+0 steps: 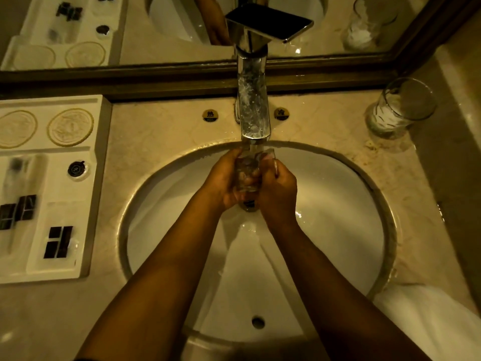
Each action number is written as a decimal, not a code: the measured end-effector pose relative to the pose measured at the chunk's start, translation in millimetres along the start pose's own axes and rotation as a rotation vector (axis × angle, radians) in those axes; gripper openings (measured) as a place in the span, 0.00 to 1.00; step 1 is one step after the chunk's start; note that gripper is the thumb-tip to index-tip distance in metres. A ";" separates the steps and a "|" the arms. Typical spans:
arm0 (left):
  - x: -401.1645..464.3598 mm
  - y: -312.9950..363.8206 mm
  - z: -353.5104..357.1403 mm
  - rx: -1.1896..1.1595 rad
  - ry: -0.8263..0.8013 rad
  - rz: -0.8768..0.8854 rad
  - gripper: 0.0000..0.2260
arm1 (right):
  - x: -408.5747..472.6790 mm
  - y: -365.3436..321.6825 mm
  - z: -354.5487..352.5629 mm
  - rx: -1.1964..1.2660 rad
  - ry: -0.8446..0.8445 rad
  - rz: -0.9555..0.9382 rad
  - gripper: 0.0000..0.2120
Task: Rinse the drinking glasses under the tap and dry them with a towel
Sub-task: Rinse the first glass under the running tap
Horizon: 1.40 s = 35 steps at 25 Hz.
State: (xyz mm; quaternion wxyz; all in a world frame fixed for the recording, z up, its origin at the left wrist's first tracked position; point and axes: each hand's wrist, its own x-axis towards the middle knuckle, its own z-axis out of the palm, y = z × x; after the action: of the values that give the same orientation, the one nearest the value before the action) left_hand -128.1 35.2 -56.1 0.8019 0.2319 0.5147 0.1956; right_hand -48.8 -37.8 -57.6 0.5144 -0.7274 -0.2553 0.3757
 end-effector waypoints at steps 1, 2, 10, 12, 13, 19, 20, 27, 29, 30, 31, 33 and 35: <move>-1.4 -1.5 -0.6 0.036 -0.004 0.018 0.17 | 3.6 -0.4 -4.4 -0.080 -0.041 -0.092 0.14; 1.0 -2.7 -1.9 0.064 0.020 0.038 0.15 | 7.2 -0.3 -9.2 -0.178 -0.107 -0.181 0.13; 22.7 -8.4 -25.1 -0.029 0.115 0.122 0.14 | -1.1 9.0 -23.3 -0.828 -0.580 -0.555 0.19; 22.0 -4.4 -35.1 0.085 0.093 0.038 0.13 | 6.1 12.0 -23.2 -0.990 -0.596 -0.663 0.27; 20.0 -0.7 -38.6 0.130 0.069 -0.030 0.12 | 8.8 12.8 -22.0 -1.059 -0.644 -0.755 0.31; 16.2 5.8 -37.8 0.257 0.075 -0.144 0.12 | -10.0 -10.7 -11.6 -0.877 -0.776 -0.529 0.21; 19.4 2.7 -36.7 0.188 0.095 -0.074 0.12 | -14.6 -12.7 -8.2 -0.777 -0.724 -0.444 0.17; 29.2 -19.8 -27.1 -0.024 0.124 0.244 0.11 | -6.3 -22.3 -2.8 0.807 -0.605 0.590 0.11; 30.7 -15.7 -22.2 0.055 0.166 0.177 0.11 | -4.8 -20.9 -4.6 0.356 -0.623 0.381 0.11; 30.4 -9.9 -21.3 0.093 0.170 0.126 0.10 | -3.4 -17.0 -8.9 -0.096 -0.660 0.130 0.11; 29.7 -4.1 -22.0 0.151 0.153 0.071 0.10 | -1.2 -11.2 -14.4 -0.514 -0.710 -0.156 0.14; 25.8 4.2 -23.4 0.254 0.102 -0.048 0.10 | 9.1 -3.7 -27.8 -1.025 -0.771 -0.545 0.21; 21.3 4.5 -23.2 0.267 0.088 -0.143 0.14 | 20.8 -5.0 -36.7 -1.098 -0.768 -0.743 0.20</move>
State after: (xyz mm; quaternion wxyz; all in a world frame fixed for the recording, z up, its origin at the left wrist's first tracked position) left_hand -141.3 54.6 -77.5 0.7527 0.2903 0.5858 0.0775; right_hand -6.8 -40.8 -51.9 0.0469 -0.5634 -0.7940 0.2234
